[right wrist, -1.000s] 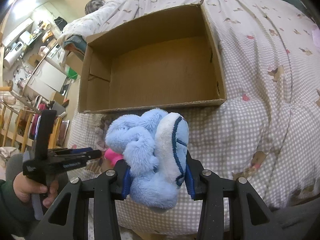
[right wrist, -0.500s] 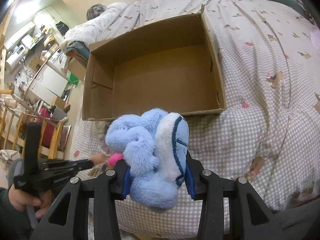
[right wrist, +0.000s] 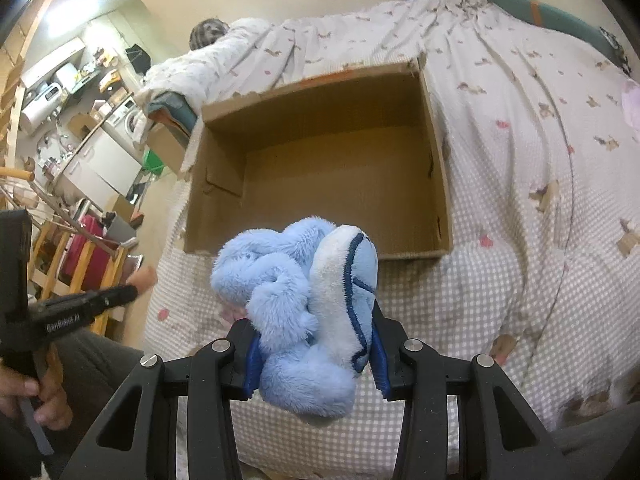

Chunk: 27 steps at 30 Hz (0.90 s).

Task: Organize soft objects
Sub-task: 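Lift the blue slipper with the right gripper while the left gripper grasps the tan cylinder, then carry both items over the box and open both grippers to drop them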

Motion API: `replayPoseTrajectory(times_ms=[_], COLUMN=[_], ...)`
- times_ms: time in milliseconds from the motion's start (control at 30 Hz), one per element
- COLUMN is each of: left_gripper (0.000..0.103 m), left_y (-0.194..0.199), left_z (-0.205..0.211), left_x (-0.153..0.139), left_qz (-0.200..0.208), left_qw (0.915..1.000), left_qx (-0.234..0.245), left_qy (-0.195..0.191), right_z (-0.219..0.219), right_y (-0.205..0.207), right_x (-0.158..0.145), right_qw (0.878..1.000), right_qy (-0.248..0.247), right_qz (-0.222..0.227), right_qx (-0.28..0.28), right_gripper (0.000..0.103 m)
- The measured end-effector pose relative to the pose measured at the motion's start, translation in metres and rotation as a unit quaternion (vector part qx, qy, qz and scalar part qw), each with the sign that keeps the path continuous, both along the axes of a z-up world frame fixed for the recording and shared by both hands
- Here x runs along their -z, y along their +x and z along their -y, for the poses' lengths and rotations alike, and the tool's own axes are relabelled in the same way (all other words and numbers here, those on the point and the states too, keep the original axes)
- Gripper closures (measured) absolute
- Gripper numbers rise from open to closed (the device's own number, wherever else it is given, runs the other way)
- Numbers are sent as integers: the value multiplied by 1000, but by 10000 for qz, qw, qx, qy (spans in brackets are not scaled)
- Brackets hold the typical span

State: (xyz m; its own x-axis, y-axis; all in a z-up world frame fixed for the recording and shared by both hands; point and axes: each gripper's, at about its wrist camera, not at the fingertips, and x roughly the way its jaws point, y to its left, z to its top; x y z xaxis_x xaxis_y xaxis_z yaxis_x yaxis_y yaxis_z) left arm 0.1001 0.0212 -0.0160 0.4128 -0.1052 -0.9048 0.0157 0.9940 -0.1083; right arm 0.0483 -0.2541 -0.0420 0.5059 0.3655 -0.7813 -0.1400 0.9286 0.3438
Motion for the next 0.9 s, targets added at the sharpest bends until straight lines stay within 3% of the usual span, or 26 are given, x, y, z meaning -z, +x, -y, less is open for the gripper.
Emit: replayPoseTrajectory(times_ms=[200,500,900], left_gripper=[99,99,99], left_y=[30,78,122], left_z=[10,34,55], left_x=[-24,-31,-10], left_qz=[488,735,841], left_qw=[9982,9965,9956], left_qx=[304,389,364], left_qy=[159,125,182], right_z=[7,27,16], right_y=[18,68,111], right_x=[-22,-39,-24], right_qw=[9997,9988,9987], right_qy=[-41,-3,-77], right_qz=[240,436,463], right_qx=[-10,215,191], right_gripper=[58,58,58])
